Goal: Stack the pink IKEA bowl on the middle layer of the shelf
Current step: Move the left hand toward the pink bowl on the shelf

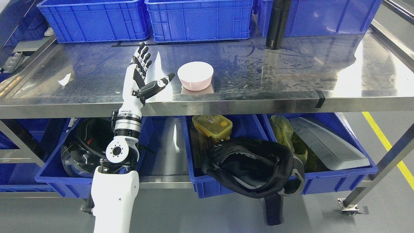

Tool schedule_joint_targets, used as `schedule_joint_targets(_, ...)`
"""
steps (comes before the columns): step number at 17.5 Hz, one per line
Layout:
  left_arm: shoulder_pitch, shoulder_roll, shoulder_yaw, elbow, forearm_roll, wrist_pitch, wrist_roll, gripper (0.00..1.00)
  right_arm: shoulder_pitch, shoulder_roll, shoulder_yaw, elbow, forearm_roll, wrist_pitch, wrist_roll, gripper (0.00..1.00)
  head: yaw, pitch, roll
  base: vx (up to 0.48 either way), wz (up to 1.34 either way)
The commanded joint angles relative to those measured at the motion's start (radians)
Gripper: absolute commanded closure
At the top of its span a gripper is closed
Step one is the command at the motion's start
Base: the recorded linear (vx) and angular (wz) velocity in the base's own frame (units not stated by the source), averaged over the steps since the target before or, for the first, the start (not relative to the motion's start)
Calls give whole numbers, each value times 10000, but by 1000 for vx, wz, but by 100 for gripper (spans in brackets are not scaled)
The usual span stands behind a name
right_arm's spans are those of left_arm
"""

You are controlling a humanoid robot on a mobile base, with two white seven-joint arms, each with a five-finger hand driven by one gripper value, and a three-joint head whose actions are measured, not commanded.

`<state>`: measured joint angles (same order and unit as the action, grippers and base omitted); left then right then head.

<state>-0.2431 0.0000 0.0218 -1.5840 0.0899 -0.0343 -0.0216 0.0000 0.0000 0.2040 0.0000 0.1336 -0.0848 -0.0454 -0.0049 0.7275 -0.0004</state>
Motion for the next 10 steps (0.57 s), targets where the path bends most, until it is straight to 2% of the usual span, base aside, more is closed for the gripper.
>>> schedule_joint_targets(1, 39, 175, -249, 193, -9, -24, -14, 0, 154, -174, 0, -175, -1, 4, -6, 0, 0, 0, 0, 0, 0)
schedule_joint_targets(3, -571, 175, -264, 178, -252, -25, -410, 0, 154, -174, 0, -175, -1, 4, -6, 0, 0, 0, 0, 0, 0)
schedule_joint_targets(5, -1202, 1572, -432, 315, -2297, 36, -1497, 0, 154, -174, 0, -175, -1, 4, -6, 0, 0, 0, 0, 0, 0)
schedule_joint_targets(10, -2368, 3204, -1655, 286, -6458, 36, -3430, 0, 154, -174, 0, -175, -1, 4, -6, 0, 0, 0, 0, 0, 0)
